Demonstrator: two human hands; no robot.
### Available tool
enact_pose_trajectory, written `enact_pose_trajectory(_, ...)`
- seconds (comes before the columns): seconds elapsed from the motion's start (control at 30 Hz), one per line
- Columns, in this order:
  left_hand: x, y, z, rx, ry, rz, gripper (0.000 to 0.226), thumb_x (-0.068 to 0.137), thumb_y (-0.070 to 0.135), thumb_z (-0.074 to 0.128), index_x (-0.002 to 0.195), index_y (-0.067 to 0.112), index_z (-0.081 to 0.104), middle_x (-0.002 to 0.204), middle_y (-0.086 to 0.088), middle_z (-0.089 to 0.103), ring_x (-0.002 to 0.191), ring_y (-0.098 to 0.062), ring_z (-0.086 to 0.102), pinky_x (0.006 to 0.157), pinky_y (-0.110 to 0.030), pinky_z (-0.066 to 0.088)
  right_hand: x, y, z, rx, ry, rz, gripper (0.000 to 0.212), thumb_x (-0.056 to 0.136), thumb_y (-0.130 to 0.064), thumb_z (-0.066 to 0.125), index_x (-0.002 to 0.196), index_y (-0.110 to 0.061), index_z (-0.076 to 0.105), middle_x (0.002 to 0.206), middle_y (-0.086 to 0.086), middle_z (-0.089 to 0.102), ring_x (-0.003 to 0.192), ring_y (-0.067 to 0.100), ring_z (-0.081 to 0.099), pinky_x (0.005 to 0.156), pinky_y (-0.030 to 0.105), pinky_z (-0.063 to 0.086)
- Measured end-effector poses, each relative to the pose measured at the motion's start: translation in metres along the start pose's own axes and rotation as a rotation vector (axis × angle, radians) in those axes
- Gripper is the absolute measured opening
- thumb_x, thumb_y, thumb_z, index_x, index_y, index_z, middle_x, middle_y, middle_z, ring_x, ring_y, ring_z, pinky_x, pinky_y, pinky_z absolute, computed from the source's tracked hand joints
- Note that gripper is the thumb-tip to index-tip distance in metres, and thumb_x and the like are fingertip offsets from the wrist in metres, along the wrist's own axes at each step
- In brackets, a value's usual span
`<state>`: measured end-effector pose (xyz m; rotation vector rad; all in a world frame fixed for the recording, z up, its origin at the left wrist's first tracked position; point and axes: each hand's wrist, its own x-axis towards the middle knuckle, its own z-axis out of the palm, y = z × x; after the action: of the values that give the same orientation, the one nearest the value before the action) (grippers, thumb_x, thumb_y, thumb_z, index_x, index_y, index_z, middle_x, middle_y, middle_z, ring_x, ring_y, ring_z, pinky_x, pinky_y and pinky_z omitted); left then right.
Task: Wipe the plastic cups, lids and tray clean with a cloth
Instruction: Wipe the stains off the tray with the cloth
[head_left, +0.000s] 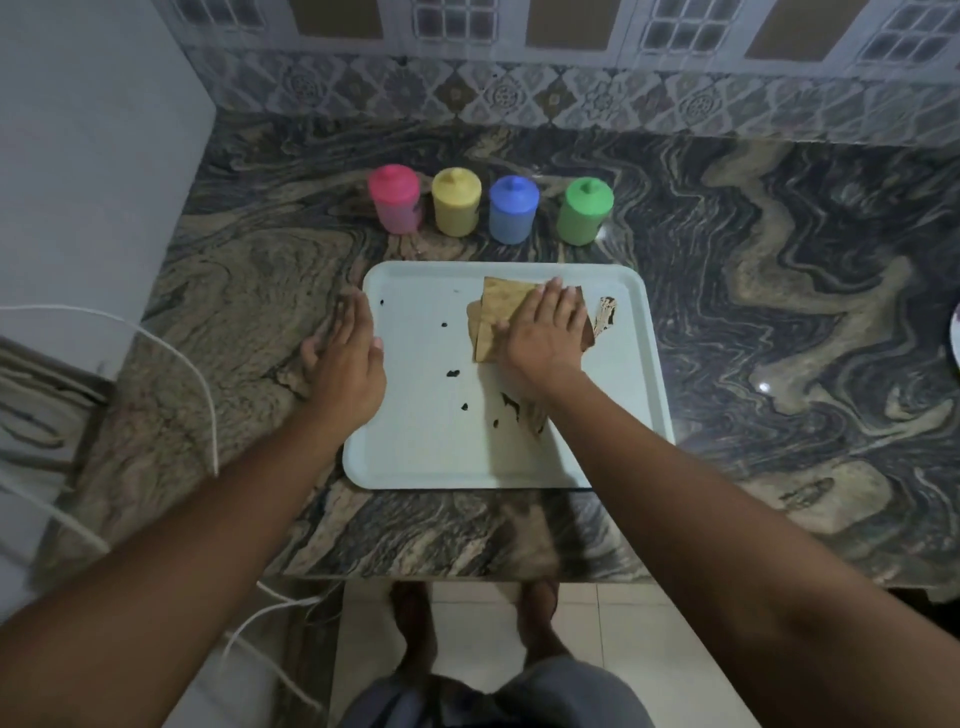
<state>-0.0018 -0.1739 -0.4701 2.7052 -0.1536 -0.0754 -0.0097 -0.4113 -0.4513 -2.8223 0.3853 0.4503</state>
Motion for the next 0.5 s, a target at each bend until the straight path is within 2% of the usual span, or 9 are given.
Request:
enact_pose_trajectory(0.07, 0.0, 0.0, 0.001, -0.025, 0.058, -0.05, 0.058, 0.104, 0.018, 0.032, 0.157, 0.015, 0.011, 0.165, -0.001, 0.011, 0.153, -0.017, 0.008, 0.116, -0.045, 0.012, 0.001, -0.004, 0.004, -0.033, 0.0, 0.04, 0.072, 0.11, -0.043, 0.016, 0.159, 0.004, -0.006, 0.167, 0.027, -0.014, 0.155, 0.043, -0.016, 0.124, 0.057, -0.013)
enact_pose_trajectory(0.17, 0.001, -0.002, 0.004, 0.017, 0.079, -0.001, 0.055, 0.101, 0.012, 0.035, 0.155, 0.012, 0.023, 0.163, -0.003, 0.023, 0.152, -0.02, 0.011, 0.113, -0.044, 0.016, 0.003, -0.02, 0.007, -0.053, -0.003, 0.086, 0.071, 0.11, -0.041, 0.016, 0.159, 0.004, -0.007, 0.167, 0.026, -0.016, 0.155, 0.043, -0.018, 0.123, 0.058, -0.015)
enact_pose_trajectory(0.37, 0.003, -0.004, 0.001, 0.038, 0.071, 0.015, 0.057, 0.098, 0.015, 0.037, 0.154, 0.013, 0.028, 0.161, -0.004, 0.028, 0.152, -0.02, 0.015, 0.114, -0.043, 0.019, -0.028, -0.091, 0.041, -0.019, -0.009, -0.253, 0.067, 0.111, -0.036, 0.018, 0.159, 0.002, -0.008, 0.167, 0.023, -0.017, 0.156, 0.039, -0.017, 0.127, 0.052, -0.006)
enact_pose_trajectory(0.5, 0.001, -0.001, 0.0, 0.05, 0.062, 0.004, 0.059, 0.097, 0.013, 0.038, 0.154, 0.012, 0.026, 0.162, -0.004, 0.025, 0.152, -0.019, 0.014, 0.115, -0.043, 0.018, -0.087, -0.047, 0.059, -0.042, -0.01, -0.308, 0.069, 0.107, -0.042, 0.008, 0.16, -0.002, -0.009, 0.168, 0.018, -0.02, 0.156, 0.034, -0.02, 0.128, 0.048, -0.009)
